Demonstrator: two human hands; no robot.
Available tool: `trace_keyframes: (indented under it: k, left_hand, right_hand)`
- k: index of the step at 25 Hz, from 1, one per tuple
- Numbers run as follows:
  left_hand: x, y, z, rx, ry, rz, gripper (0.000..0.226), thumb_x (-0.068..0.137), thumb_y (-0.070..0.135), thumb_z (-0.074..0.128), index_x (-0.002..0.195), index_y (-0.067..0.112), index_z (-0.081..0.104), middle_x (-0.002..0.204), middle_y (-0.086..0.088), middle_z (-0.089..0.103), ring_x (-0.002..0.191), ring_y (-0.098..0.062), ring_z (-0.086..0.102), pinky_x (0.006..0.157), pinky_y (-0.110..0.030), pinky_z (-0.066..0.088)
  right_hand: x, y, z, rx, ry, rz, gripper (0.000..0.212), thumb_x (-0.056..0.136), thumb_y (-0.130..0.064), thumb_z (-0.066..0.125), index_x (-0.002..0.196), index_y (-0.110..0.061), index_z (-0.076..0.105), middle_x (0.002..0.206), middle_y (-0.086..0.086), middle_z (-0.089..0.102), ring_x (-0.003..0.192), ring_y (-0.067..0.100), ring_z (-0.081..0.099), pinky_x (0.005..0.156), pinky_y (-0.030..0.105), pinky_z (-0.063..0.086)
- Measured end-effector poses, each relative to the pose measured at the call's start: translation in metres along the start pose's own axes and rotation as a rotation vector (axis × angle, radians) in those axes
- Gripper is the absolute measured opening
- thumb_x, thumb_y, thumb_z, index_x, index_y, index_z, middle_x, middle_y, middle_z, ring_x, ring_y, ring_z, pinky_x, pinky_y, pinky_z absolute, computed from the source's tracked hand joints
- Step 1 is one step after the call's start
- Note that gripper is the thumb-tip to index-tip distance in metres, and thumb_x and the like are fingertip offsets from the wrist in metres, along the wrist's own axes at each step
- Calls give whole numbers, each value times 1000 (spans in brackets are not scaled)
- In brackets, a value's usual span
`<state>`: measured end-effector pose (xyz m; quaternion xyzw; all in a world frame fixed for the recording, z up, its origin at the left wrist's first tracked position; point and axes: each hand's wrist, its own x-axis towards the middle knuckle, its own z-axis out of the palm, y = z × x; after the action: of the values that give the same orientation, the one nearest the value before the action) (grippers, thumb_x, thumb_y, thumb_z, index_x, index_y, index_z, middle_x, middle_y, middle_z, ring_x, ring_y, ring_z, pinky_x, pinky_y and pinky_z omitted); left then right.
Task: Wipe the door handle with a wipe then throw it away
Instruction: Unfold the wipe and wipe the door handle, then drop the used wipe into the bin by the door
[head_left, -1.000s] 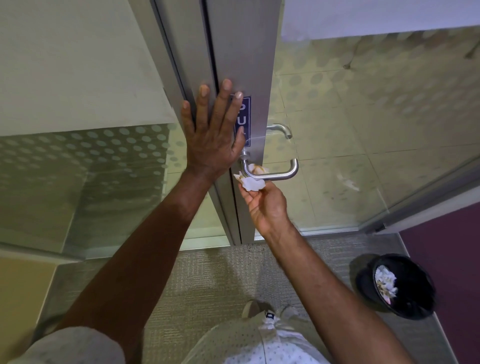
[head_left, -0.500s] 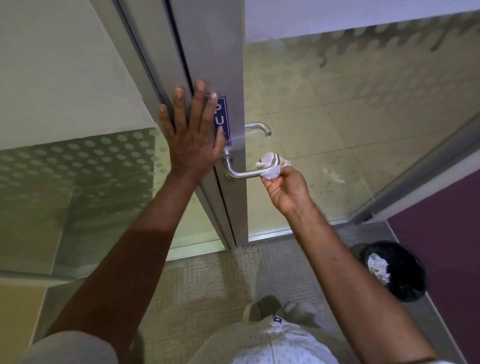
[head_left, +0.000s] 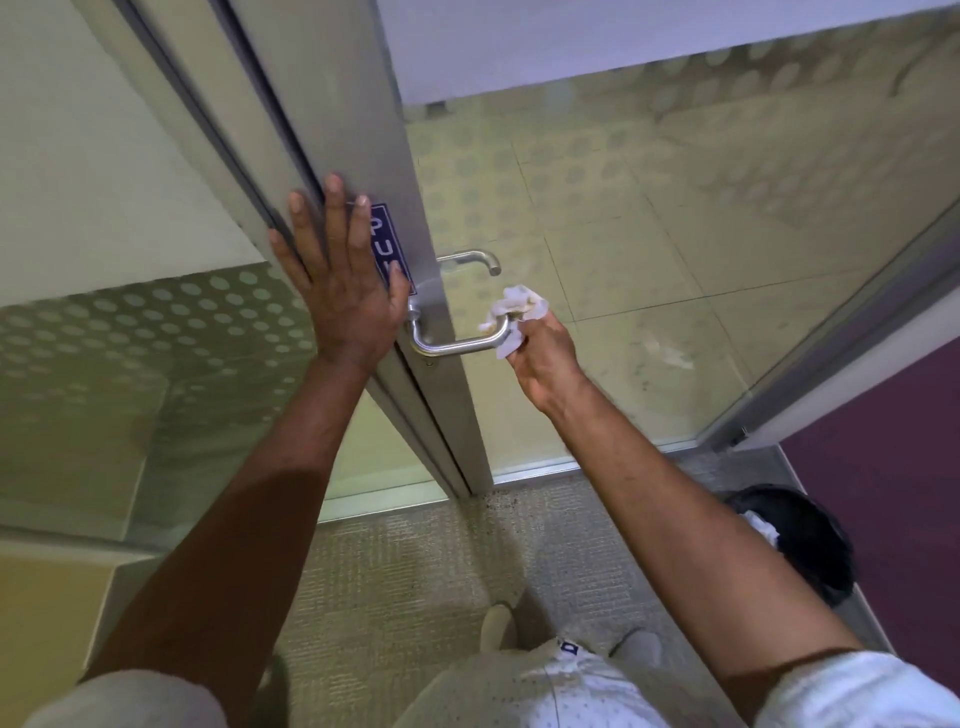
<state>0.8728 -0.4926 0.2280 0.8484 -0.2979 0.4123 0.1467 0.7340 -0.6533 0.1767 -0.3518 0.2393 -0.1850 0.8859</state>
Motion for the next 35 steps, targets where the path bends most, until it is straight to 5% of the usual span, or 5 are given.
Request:
trace_keyframes:
  k: [7, 16, 25, 30, 35]
  left_hand:
    - [-19, 114, -16, -31, -130, -216, 82, 87, 35, 61, 161, 14, 31, 172, -17, 21, 158, -43, 18, 123, -70, 8]
    - [-102, 308, 11, -530, -560, 85, 55, 92, 19, 62, 146, 16, 51, 165, -7, 35, 149, -29, 37, 123, -60, 24]
    - [-174, 456, 53, -631, -1030, 198, 55, 96, 13, 63, 149, 14, 51, 162, -9, 41, 149, -29, 40, 119, -44, 35]
    - [-209, 516, 74, -636, -1159, 321, 56, 92, 7, 66, 146, 10, 55, 159, -11, 46, 143, -34, 47, 109, -46, 45]
    - [-243, 558, 102, -622, -1235, 439, 53, 95, 11, 63, 147, 9, 52, 154, -9, 48, 136, -32, 49, 105, -42, 45]
  right_hand:
    - [-16, -47, -88, -185, -29, -96, 18, 98, 3, 48, 102, -8, 61, 110, 8, 78, 99, 32, 73, 90, 49, 59]
    - [-56, -111, -253, -359, 363, -87, 20, 96, 1, 61, 96, -19, 65, 87, 0, 72, 72, 7, 68, 60, 16, 52]
    - [-112, -134, -425, -452, 738, -9, 15, 95, -1, 63, 102, -7, 74, 86, 6, 71, 72, 13, 60, 72, 28, 49]
    - [-140, -138, -515, -492, 854, 161, 25, 90, -24, 67, 101, -5, 79, 89, 15, 74, 66, 22, 64, 51, 24, 48]
    - [-148, -136, -590, -872, 962, 214, 32, 89, 0, 60, 116, -7, 77, 113, 15, 76, 100, 30, 71, 88, 35, 56]
